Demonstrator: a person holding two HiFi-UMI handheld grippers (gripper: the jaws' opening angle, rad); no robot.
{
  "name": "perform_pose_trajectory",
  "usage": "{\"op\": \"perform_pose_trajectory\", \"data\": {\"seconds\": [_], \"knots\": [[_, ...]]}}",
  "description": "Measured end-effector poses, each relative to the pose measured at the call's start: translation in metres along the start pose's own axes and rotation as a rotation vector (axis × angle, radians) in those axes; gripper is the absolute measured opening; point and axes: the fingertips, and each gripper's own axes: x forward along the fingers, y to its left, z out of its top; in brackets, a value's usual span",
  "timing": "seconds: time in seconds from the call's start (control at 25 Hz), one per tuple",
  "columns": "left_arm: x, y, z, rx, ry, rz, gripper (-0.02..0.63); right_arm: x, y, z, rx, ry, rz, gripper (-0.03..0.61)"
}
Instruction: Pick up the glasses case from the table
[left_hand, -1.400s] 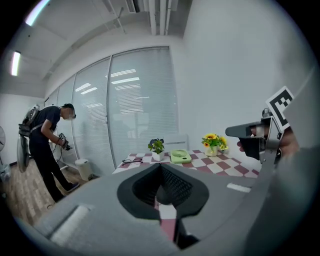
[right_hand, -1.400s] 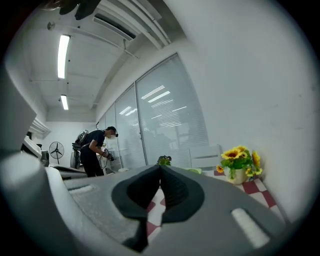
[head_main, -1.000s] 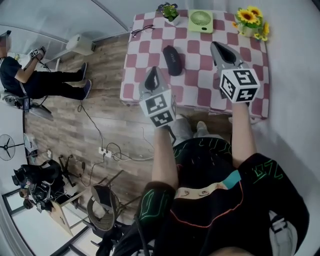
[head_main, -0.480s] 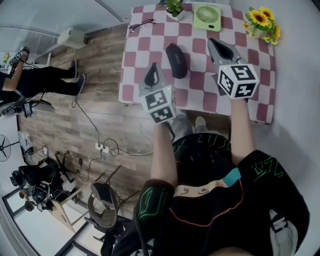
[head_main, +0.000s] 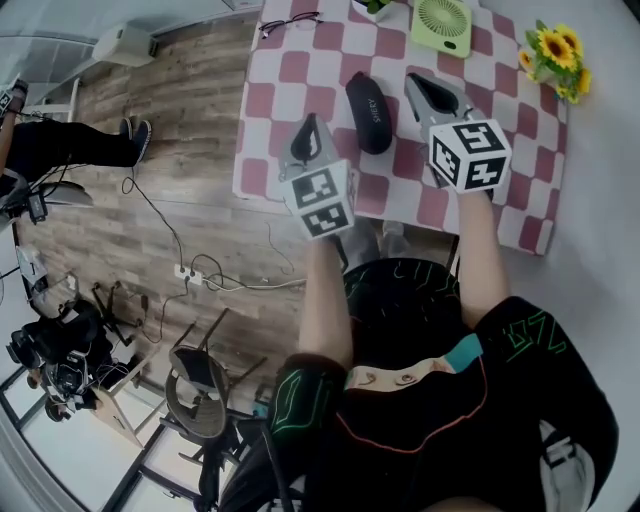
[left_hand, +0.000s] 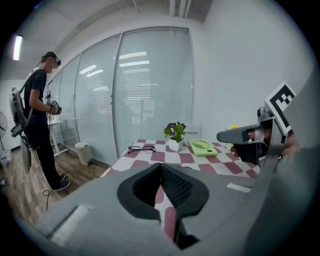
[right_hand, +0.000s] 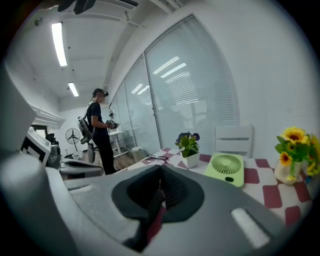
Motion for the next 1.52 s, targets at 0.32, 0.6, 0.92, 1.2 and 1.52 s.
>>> {"op": "perform_pose_trajectory", "data": {"seconds": [0.32,0.6,0.92,1.2,1.52], "knots": [[0.017,0.015,-0.036,-0.057,0.067,-0.002,0.009,0.032,0.022,-0.045,0.000,0.153,0.080,0.034],[0.031,0.025,-0.052,-0.071,0.116,-0.013,0.009,0.056,0.036,-0.087,0.032,0.334,0.141,0.273],[0.051,0.032,-0.055,-0.082,0.139,-0.033,0.009,0.073,0.041,-0.114,0.128,0.464,0.165,0.341],[0.072,0.043,-0.048,-0.077,0.144,-0.064,0.009,0.089,0.054,-0.124,0.208,0.542,0.191,0.359],[0.095,0.046,-0.033,-0.060,0.133,-0.138,0.009,0.094,0.058,-0.124,0.199,0.627,0.139,0.349]]}}
